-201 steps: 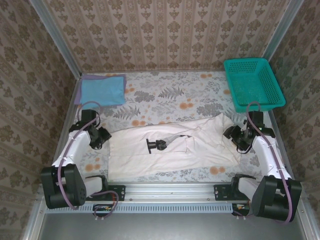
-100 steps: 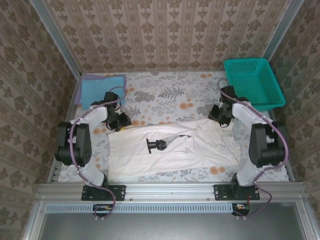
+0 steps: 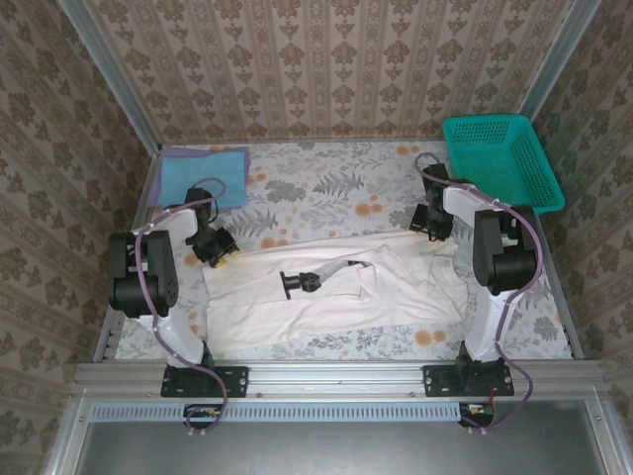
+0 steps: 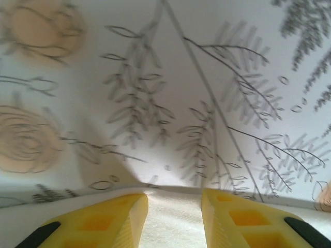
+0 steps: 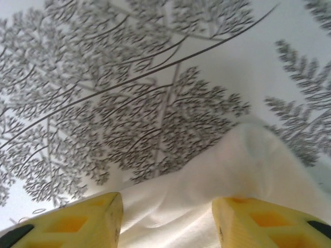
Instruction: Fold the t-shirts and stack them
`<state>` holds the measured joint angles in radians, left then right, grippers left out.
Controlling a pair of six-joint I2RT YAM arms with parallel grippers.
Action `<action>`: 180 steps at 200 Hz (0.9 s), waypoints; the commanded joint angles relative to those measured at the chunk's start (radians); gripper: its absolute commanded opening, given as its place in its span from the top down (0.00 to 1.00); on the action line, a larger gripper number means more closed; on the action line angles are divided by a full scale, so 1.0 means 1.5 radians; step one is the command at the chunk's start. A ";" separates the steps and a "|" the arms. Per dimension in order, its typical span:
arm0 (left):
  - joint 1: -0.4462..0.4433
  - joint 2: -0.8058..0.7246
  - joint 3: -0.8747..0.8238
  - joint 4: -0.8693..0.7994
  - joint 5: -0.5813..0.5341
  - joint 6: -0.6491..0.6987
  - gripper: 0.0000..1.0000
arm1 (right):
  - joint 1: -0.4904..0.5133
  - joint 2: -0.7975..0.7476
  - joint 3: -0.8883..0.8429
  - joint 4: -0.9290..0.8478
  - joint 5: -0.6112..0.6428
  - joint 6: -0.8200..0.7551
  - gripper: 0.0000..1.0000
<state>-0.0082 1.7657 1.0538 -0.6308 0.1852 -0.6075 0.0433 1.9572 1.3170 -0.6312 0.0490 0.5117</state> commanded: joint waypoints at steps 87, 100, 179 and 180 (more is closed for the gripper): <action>0.030 -0.026 0.075 -0.077 -0.067 0.000 0.31 | -0.028 -0.062 0.041 0.053 -0.100 0.016 0.30; 0.017 -0.045 0.096 -0.086 -0.070 0.007 0.24 | -0.025 -0.104 0.006 0.080 -0.118 0.004 0.28; -0.156 -0.044 0.135 -0.045 0.074 0.075 0.31 | 0.099 -0.168 -0.150 0.144 -0.291 -0.048 0.45; -0.158 -0.042 0.135 -0.043 0.079 0.075 0.31 | 0.101 -0.166 -0.148 0.143 -0.291 -0.049 0.46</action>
<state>-0.1833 1.6585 1.2602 -0.7227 0.1459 -0.5518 0.1349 1.6512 1.1107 -0.4278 -0.2867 0.4686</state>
